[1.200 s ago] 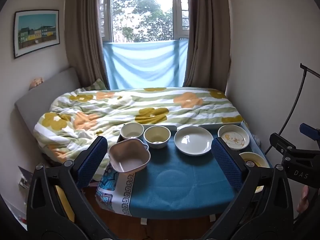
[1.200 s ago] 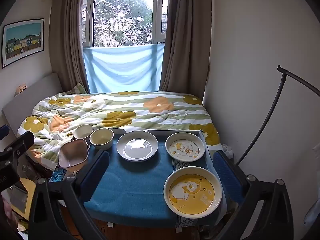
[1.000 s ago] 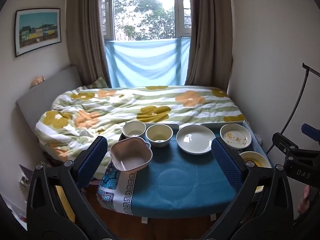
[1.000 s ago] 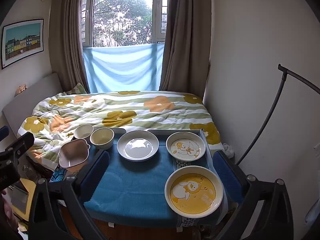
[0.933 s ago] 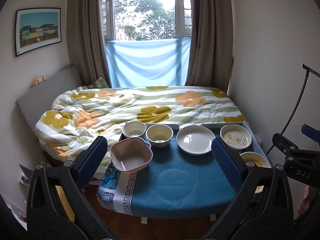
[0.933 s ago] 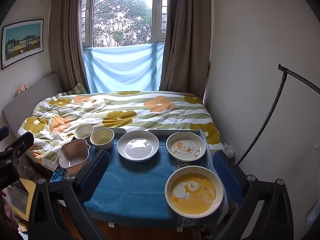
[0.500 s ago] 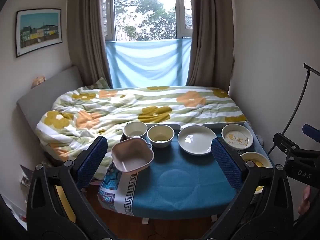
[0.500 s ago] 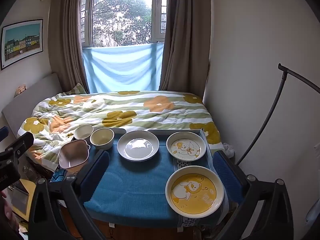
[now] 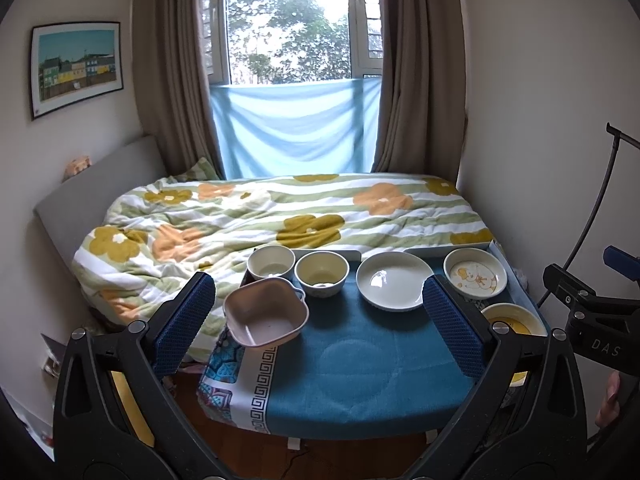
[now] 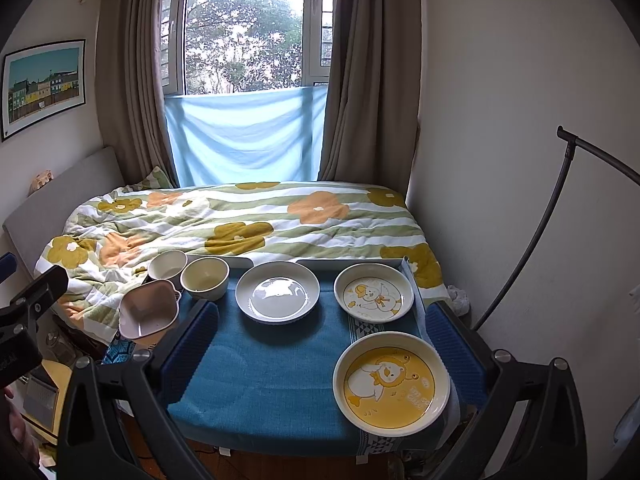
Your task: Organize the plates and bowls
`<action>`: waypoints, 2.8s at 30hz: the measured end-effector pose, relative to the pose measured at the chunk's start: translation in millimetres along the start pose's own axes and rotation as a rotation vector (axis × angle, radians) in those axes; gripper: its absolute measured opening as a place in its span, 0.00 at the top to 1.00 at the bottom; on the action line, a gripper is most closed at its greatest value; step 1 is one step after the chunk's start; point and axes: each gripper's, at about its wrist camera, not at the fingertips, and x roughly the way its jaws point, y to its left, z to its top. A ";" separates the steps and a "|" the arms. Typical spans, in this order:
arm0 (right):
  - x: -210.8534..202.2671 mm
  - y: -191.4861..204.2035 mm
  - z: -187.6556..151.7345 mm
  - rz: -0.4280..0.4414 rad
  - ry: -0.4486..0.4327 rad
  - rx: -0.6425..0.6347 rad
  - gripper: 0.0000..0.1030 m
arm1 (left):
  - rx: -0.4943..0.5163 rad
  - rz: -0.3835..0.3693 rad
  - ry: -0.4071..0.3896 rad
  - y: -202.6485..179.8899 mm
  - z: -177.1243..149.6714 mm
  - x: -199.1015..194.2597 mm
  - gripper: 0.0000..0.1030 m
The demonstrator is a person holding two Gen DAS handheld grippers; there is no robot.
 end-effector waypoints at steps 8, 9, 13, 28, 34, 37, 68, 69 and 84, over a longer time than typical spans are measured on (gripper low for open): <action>0.3 -0.2 -0.5 0.002 0.002 0.001 0.00 | 0.006 0.009 -0.002 0.4 0.8 -1.4 0.00; 0.2 -0.2 -0.6 0.002 0.002 0.001 0.00 | 0.005 0.009 -0.002 0.5 0.9 -1.5 0.00; -0.2 -0.2 -0.8 0.001 0.002 0.001 0.00 | 0.004 0.007 -0.004 0.3 1.5 -1.3 0.00; -2.5 -1.6 0.0 0.003 0.000 0.001 0.00 | 0.013 0.022 -0.011 -6.3 -0.9 -6.7 0.00; -2.5 2.9 -0.4 0.006 -0.005 -0.003 0.00 | 0.002 0.021 -0.014 -5.0 -0.4 -8.9 0.00; -1.4 4.7 3.8 0.007 -0.005 -0.003 0.00 | 0.001 0.021 -0.014 -3.3 -0.9 -9.9 0.00; -9.8 -4.4 -0.5 0.002 0.015 0.046 0.00 | 0.050 -0.053 0.027 -11.8 5.4 -1.7 0.00; -9.8 -8.9 -3.2 -0.005 0.024 0.063 0.00 | 0.062 -0.068 0.042 -15.2 5.9 3.2 0.00; 46.7 -117.3 -104.5 -0.117 0.227 0.348 0.00 | 0.249 -0.462 0.363 -139.2 -46.6 144.8 0.00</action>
